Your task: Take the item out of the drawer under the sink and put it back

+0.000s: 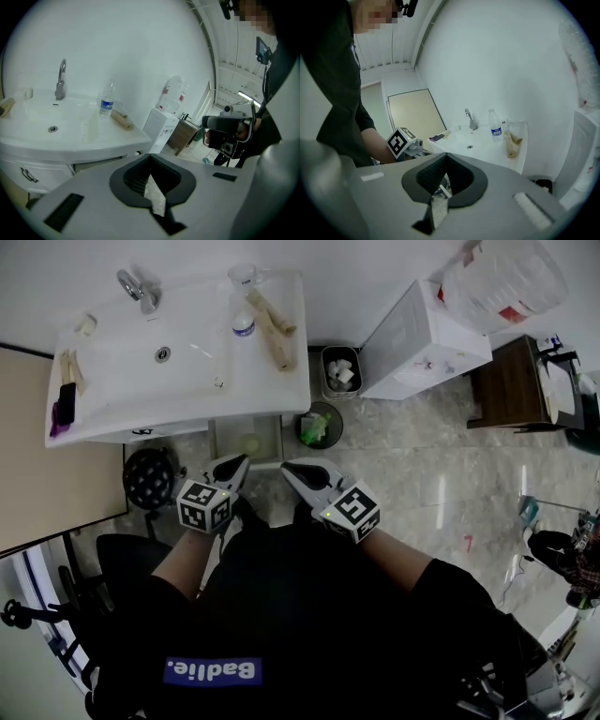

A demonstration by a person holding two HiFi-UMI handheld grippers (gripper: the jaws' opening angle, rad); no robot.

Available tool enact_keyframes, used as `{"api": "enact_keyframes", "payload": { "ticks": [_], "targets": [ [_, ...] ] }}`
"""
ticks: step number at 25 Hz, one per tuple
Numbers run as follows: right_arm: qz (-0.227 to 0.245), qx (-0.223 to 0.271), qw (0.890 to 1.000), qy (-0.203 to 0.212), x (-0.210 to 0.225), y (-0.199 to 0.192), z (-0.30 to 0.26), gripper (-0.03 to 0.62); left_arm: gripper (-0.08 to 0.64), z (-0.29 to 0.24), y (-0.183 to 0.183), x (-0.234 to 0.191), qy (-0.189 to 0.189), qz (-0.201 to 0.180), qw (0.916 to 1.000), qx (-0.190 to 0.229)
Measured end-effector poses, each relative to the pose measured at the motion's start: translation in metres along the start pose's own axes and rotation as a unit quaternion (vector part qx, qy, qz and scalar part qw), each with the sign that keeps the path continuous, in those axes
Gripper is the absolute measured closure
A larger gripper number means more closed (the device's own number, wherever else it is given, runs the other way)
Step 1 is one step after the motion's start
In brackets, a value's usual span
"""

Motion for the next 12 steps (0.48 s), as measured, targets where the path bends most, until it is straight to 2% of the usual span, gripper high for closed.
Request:
{"api": "enact_keyframes", "payload": {
  "ticks": [5, 12],
  "targets": [
    [-0.013, -0.003, 1.000, -0.008, 0.004, -0.010, 0.005, 0.591, 0.568, -0.015, -0.019, -0.015, 0.017, -0.004, 0.9992, -0.035],
    [-0.024, -0.009, 0.999, -0.020, 0.011, -0.020, 0.011, 0.591, 0.568, -0.038, -0.040, -0.027, 0.021, -0.008, 0.9970, -0.074]
  ]
}}
Point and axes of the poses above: the fingertips, and each gripper's own axes: z backward along the fingers, x to its right, y out of its top, the point moved 2 cm from there along z, backward along the fingers, and after that the axes turned 5 degrees about y, right-handed, at the moved point
